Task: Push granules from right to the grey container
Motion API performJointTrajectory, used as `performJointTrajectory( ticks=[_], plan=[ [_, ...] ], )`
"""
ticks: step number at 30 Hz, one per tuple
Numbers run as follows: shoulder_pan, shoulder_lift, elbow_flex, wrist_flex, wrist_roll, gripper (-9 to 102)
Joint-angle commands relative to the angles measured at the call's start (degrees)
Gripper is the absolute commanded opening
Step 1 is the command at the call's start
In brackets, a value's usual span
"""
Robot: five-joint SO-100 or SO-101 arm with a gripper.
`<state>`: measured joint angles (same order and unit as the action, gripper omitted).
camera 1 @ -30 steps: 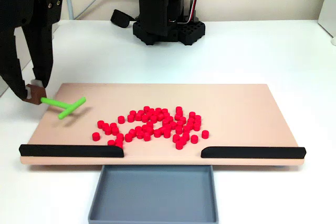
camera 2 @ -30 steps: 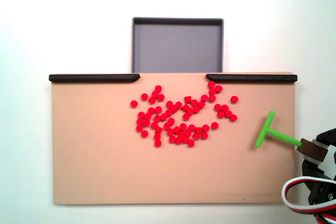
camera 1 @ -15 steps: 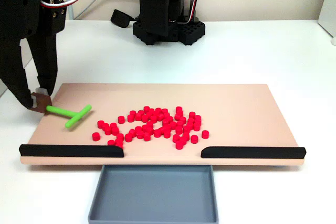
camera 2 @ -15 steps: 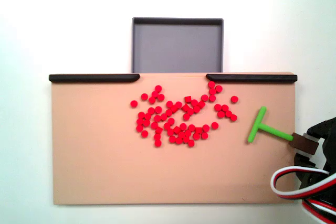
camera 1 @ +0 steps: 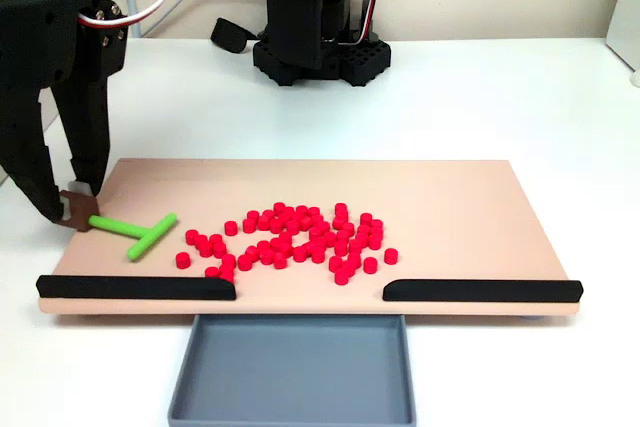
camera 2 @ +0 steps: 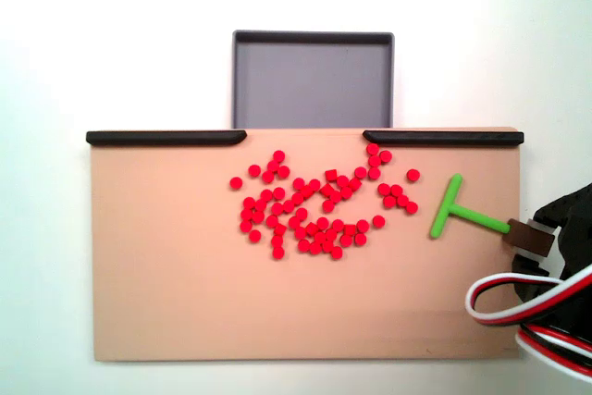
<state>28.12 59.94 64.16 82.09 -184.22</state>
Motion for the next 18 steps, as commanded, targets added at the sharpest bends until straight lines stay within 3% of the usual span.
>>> performJointTrajectory(
  ticks=[1,18],
  plan=[
    [-0.7,0.5,-1.8,0.1,-9.2,0],
    [-2.0,-1.0,-1.8,-0.4,-10.0,0]
  ],
)
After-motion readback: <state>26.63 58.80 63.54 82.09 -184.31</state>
